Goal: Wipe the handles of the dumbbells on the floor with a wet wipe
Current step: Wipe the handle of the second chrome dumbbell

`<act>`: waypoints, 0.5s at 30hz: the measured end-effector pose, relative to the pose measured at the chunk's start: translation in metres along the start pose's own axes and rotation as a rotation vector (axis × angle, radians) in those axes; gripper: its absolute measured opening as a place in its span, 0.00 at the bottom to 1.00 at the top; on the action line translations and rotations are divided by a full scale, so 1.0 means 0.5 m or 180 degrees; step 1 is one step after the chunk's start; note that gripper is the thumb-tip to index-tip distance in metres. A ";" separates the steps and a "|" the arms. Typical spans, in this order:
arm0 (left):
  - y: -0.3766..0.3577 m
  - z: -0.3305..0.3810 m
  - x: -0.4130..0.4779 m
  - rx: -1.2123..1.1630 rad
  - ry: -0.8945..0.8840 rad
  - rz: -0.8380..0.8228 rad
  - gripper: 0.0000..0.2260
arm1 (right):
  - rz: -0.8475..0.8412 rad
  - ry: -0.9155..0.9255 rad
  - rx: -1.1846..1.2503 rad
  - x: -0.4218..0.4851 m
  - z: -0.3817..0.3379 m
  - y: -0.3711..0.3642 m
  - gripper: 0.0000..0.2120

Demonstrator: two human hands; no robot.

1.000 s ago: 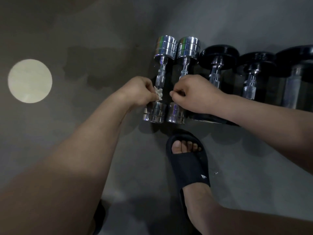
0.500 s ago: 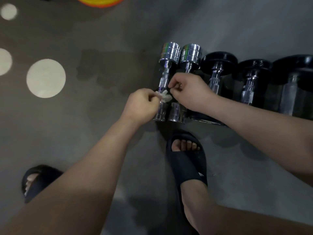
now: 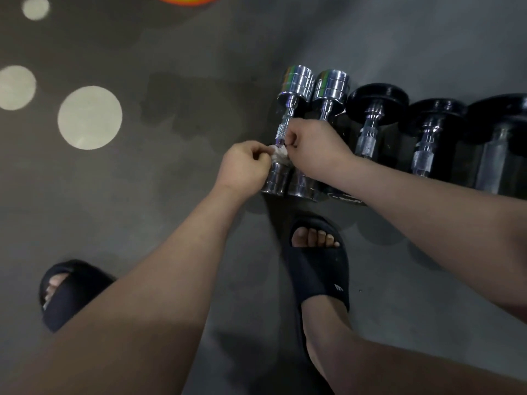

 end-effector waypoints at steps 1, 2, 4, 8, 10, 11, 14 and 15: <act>-0.004 0.000 0.000 -0.0021 -0.0006 -0.0022 0.11 | 0.0020 -0.0069 0.0039 -0.001 0.002 0.005 0.05; -0.006 0.003 -0.001 -0.0050 -0.0018 -0.0046 0.12 | 0.0046 -0.0147 0.0105 -0.004 0.004 0.009 0.05; -0.003 0.003 -0.003 -0.0154 0.0050 -0.0087 0.14 | 0.0049 -0.0293 0.0215 -0.009 0.011 0.011 0.02; 0.023 -0.007 -0.007 -0.0708 0.0378 0.0161 0.18 | -0.0166 -0.0333 0.0200 -0.009 0.006 -0.006 0.11; 0.041 -0.018 -0.008 -0.0580 0.0424 0.0395 0.17 | -0.0165 -0.0364 0.0176 -0.005 0.000 -0.012 0.12; 0.047 -0.023 -0.009 -0.0474 0.0417 0.0450 0.15 | -0.0153 -0.0392 0.0141 -0.003 -0.003 -0.015 0.12; 0.054 -0.028 -0.015 -0.0019 0.0372 0.0288 0.07 | -0.0208 -0.0438 0.0088 0.000 -0.008 -0.020 0.08; 0.053 -0.026 -0.018 0.0168 0.0379 0.0150 0.05 | -0.0245 -0.0454 0.0087 0.001 -0.010 -0.020 0.07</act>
Point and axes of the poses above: each hand's wrist, its own x-axis towards the middle knuckle, its own y-axis out of the back of the hand, z = x × y, the point moved 5 cm from there along x, towards the middle knuckle, and after that the axes turned 5 degrees about -y, right-handed, at the moved point
